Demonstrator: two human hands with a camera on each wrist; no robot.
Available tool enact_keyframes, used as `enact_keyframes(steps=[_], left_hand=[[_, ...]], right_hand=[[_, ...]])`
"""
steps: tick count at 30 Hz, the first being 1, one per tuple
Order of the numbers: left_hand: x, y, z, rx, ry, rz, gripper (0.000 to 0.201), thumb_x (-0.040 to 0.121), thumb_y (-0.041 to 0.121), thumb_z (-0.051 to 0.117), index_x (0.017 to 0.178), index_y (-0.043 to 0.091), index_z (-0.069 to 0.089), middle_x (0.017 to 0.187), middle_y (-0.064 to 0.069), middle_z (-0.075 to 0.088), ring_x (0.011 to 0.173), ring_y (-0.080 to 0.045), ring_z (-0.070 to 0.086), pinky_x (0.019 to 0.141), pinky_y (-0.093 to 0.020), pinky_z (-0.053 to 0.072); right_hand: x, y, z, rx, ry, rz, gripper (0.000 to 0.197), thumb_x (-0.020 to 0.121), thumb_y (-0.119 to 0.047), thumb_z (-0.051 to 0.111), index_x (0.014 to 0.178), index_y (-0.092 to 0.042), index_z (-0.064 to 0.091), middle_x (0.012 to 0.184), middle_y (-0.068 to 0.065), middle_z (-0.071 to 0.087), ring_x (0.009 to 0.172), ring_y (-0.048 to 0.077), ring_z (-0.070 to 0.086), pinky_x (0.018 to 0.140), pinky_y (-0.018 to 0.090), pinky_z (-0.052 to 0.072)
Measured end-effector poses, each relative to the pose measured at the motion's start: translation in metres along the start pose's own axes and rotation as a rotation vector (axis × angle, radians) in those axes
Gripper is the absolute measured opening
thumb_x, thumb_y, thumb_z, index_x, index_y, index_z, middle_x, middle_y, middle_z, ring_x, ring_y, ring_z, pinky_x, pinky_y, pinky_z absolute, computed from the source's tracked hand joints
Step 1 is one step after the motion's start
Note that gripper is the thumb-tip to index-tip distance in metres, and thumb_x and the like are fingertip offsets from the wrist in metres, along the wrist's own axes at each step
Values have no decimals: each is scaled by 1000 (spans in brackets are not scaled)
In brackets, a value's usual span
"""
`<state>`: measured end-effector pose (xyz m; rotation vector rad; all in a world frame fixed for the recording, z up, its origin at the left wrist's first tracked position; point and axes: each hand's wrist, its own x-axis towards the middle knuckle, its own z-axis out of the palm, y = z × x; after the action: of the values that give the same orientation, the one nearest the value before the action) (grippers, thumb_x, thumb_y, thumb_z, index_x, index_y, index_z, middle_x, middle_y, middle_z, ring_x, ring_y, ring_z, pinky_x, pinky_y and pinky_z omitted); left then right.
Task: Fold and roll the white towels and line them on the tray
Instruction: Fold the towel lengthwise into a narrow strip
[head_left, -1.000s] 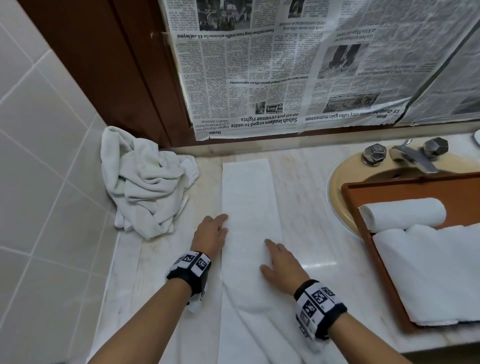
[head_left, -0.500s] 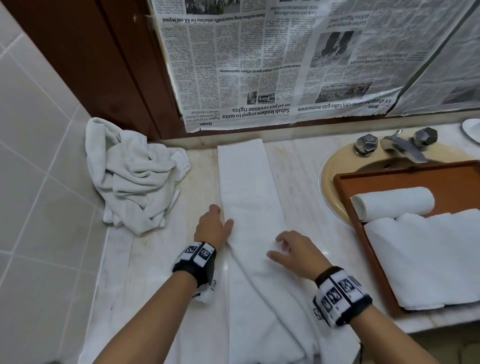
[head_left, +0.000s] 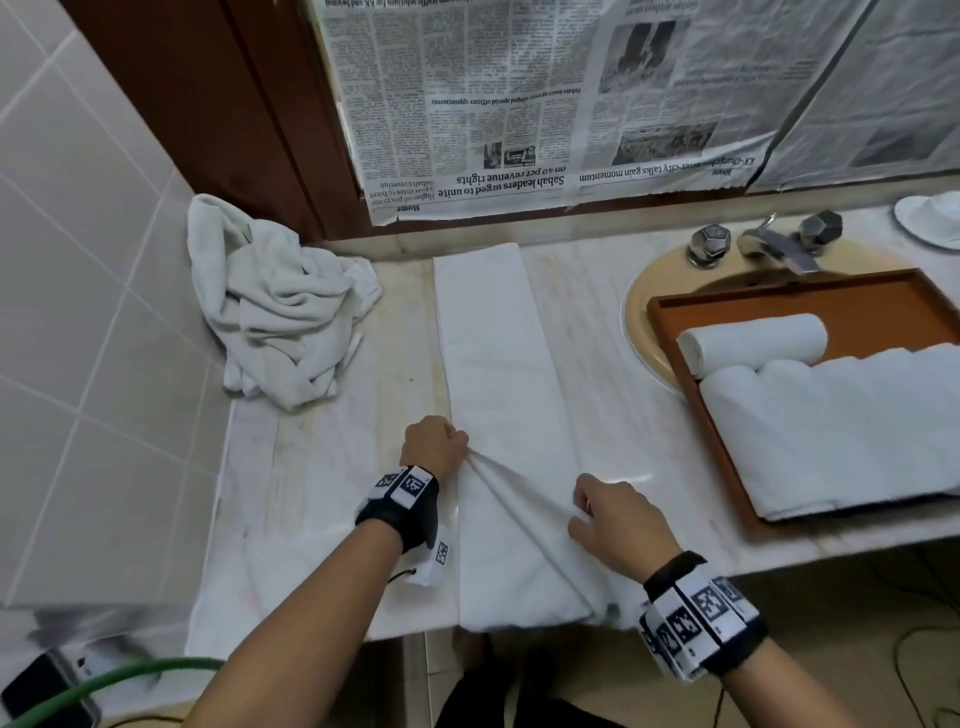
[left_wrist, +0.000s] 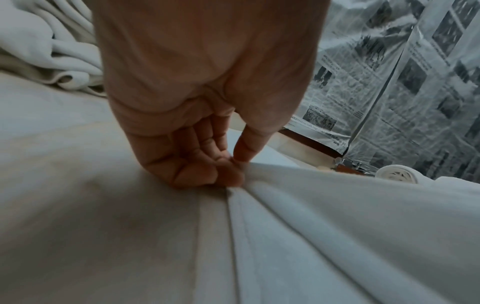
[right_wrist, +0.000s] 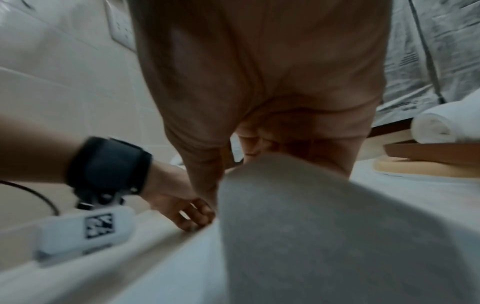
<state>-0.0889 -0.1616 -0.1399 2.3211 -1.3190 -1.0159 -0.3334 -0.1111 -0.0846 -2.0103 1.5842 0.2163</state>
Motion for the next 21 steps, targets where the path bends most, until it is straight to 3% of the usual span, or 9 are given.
enact_keyframes(steps=[5, 8, 13, 17, 19, 21], left_hand=[[-4, -2, 2, -45, 40, -24, 22, 93, 22, 56, 83, 7, 69, 90, -12, 73, 91, -28, 63, 75, -28, 44], [-9, -5, 2, -64, 76, -36, 20, 93, 25, 59, 91, 9, 72, 95, -9, 73, 96, -27, 63, 76, -24, 41], [-18, -12, 5, -88, 117, -21, 16, 92, 27, 65, 97, 12, 68, 91, -3, 66, 87, -19, 56, 76, -23, 38], [-28, -21, 12, -72, 129, 50, 19, 88, 23, 70, 104, 13, 65, 90, 0, 65, 84, -16, 56, 73, -17, 38], [-33, -25, 17, -124, 156, 70, 18, 86, 16, 72, 102, 10, 66, 85, 0, 63, 75, -12, 55, 59, -6, 37], [-37, -24, 19, -144, 185, 94, 17, 85, 14, 73, 99, 9, 66, 81, 1, 62, 71, -10, 54, 57, -5, 38]], right_hand=[[-35, -35, 23, 132, -46, -212, 21, 93, -32, 55, 109, -21, 45, 93, -2, 56, 82, 19, 56, 69, 30, 42], [-42, -56, 58, 147, -90, -215, 20, 95, -23, 52, 113, -16, 46, 99, 3, 56, 89, 21, 56, 74, 29, 41], [-45, -69, 101, 214, -51, -171, 22, 95, -15, 50, 117, -13, 47, 113, 6, 56, 101, 23, 57, 81, 28, 42], [-53, -51, 104, 351, -45, -206, 24, 94, -17, 56, 118, -16, 51, 102, -3, 52, 91, 13, 50, 81, 20, 40], [-55, -39, 109, 374, -108, -216, 17, 93, -16, 56, 109, -18, 56, 97, -1, 58, 87, 15, 57, 83, 26, 49], [-58, -31, 114, 386, -208, -224, 15, 91, -15, 53, 104, -21, 58, 97, 0, 62, 88, 15, 61, 85, 32, 54]])
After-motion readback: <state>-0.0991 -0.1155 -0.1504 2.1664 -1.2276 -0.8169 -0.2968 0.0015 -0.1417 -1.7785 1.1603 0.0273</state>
